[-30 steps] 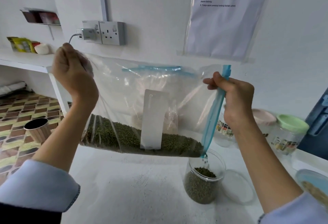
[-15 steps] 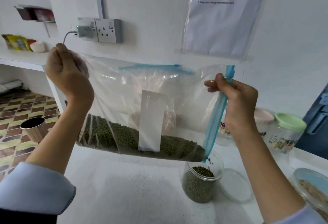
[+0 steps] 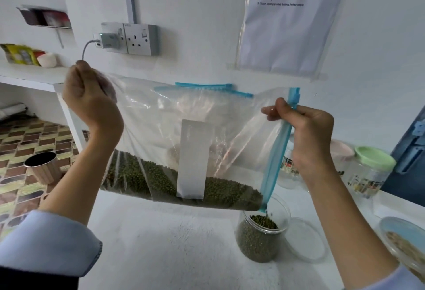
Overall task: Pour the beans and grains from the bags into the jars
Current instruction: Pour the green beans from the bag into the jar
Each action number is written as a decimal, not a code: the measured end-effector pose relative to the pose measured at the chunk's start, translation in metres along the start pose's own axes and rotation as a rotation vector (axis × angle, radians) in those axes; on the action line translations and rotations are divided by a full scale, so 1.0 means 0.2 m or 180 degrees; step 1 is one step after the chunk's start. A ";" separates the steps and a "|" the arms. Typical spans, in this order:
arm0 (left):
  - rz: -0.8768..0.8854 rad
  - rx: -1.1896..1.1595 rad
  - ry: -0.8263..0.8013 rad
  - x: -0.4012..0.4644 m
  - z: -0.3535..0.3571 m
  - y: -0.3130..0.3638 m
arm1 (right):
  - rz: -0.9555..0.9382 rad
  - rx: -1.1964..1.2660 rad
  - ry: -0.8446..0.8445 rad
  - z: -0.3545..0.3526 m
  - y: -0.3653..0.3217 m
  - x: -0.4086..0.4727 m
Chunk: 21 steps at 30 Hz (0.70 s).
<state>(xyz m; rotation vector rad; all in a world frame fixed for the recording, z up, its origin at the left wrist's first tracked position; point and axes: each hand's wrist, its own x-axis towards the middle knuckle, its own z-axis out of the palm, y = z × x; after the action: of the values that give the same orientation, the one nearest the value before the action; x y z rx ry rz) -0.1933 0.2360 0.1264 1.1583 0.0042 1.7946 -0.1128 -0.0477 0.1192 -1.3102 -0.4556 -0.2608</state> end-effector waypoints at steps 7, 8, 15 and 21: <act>-0.0222 0.0015 0.0022 0.00 -0.03 -0.03 | 0.0102 0.0070 0.0099 -0.01 0.00 -0.01; -0.0239 0.0054 0.0013 0.00 -0.03 -0.03 | 0.0079 0.0079 0.0129 -0.01 -0.01 -0.01; -0.0315 0.0014 0.0039 0.02 -0.03 -0.01 | 0.0122 0.0029 0.0009 0.00 -0.01 -0.02; -0.0298 0.0021 -0.0017 0.02 -0.02 0.01 | 0.0114 0.0062 0.0008 -0.01 -0.01 -0.03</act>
<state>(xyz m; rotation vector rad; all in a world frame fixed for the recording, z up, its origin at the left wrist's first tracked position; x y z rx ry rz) -0.1978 0.2399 0.1269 1.1489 0.0603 1.7101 -0.1178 -0.0503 0.1175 -1.2977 -0.4311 -0.2277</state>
